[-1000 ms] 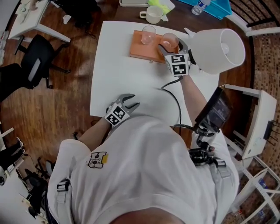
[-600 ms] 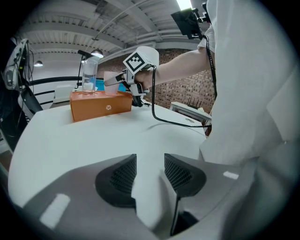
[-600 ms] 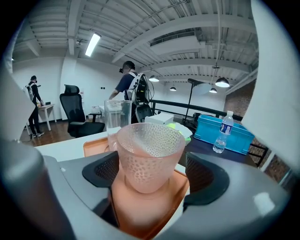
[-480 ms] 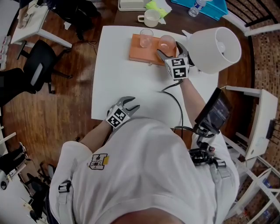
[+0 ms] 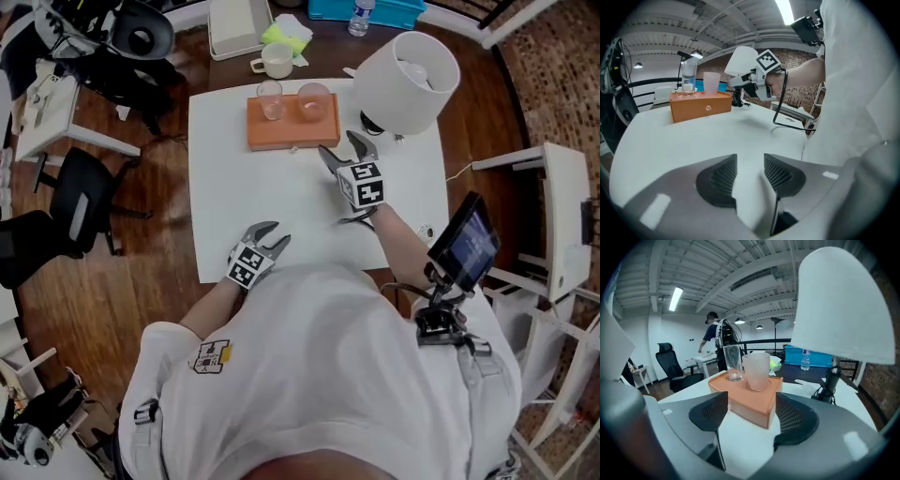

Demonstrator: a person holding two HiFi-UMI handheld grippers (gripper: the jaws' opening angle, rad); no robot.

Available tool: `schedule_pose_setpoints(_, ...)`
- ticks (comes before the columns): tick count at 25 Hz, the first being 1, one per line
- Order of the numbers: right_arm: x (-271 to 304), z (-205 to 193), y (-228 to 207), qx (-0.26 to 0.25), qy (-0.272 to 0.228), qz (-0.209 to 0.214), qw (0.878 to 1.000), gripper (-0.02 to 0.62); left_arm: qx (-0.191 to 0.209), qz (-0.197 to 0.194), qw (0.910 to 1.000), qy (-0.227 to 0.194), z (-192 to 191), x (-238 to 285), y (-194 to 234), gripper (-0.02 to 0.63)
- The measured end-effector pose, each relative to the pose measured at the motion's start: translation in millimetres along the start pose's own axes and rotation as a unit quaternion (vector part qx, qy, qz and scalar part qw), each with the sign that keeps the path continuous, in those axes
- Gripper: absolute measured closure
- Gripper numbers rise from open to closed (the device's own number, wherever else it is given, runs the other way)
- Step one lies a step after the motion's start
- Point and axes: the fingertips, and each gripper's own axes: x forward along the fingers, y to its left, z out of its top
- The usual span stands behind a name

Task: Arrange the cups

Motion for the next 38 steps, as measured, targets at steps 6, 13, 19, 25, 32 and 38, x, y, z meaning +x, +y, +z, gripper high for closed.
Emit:
schedule_pose_setpoints(6, -59, -45, 12, 0.046, 0.012, -0.014, 0.999, 0.367, -0.009, 0.015, 0.9998, -0.001, -3, 4, 7, 0.439)
schedule_pose_setpoints(13, -110, -103, 13, 0.044, 0.039, -0.031, 0.998, 0.518, -0.007, 0.045, 0.9989, 0.012, -4, 7, 16, 0.451)
schedule_pose_setpoints(19, -128, -138, 28, 0.013, 0.065, -0.008, 0.998, 0.589, -0.004, 0.068, 0.9974, 0.024, -5, 10, 18, 0.453)
schedule_pose_setpoints(25, -134, -170, 44, -0.002, 0.094, 0.023, 0.995, 0.595, 0.0, 0.079, 0.9965, 0.025, -6, 13, 21, 0.453)
schedule_pose_setpoints(32, -138, -171, 54, -0.012, 0.102, 0.037, 0.994, 0.595, 0.003, 0.085, 0.996, 0.027, -4, 12, 20, 0.453)
schedule_pose_setpoints(38, -136, -171, 59, -0.002, 0.09, 0.048, 0.995, 0.595, 0.008, 0.079, 0.9964, 0.03, -6, 12, 19, 0.453)
